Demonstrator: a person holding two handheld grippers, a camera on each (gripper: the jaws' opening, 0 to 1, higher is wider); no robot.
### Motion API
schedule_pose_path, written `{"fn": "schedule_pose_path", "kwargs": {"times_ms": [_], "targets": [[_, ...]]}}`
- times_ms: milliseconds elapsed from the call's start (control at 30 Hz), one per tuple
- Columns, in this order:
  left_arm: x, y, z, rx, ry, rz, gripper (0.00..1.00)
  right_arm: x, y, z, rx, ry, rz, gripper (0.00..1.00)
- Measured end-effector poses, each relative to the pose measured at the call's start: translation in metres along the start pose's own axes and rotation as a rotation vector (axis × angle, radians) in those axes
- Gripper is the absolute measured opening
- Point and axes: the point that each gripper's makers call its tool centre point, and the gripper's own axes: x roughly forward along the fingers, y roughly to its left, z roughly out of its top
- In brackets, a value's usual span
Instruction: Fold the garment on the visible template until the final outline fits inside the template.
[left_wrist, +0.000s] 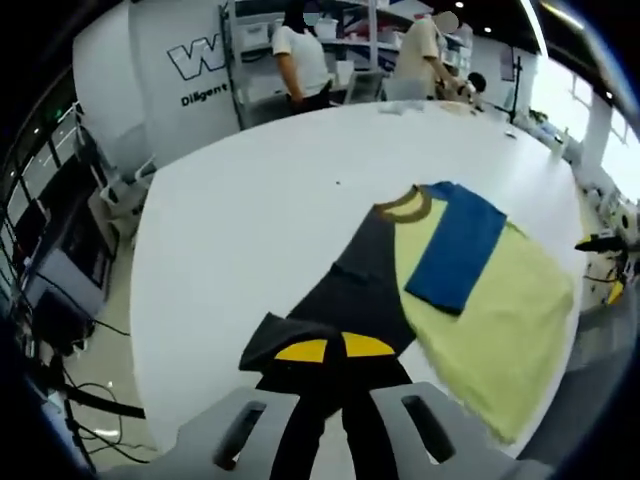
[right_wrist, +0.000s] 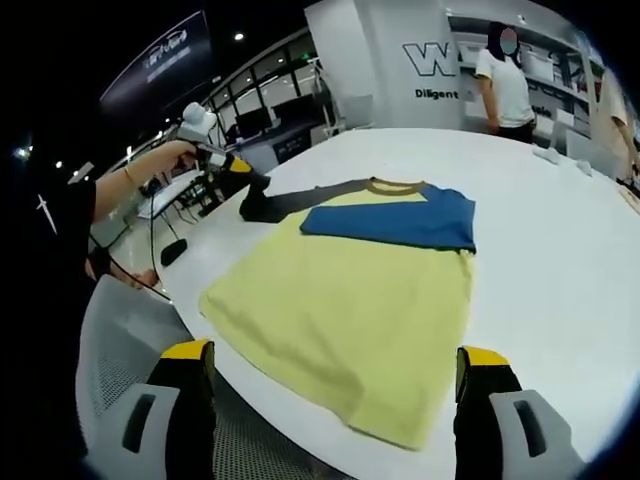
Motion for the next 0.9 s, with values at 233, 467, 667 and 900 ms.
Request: {"fn": "schedule_pose_path", "kwargs": {"times_ms": [233, 467, 667, 900], "targets": [[0.009, -0.018, 0.017, 0.018, -0.024, -0.023, 0.06, 0.0, 0.0, -0.002, 0.002, 0.008, 0.0, 0.99], [0.017, -0.039, 0.031, 0.013, -0.045, -0.064, 0.06, 0.001, 0.0, -0.004, -0.002, 0.01, 0.003, 0.99], [0.023, -0.056, 0.047, 0.025, -0.069, -0.086, 0.06, 0.001, 0.002, -0.004, -0.005, 0.014, 0.006, 0.99], [0.028, -0.074, 0.066, 0.034, -0.098, -0.115, 0.06, 0.0, 0.0, -0.006, 0.0, 0.016, 0.002, 0.99]]}}
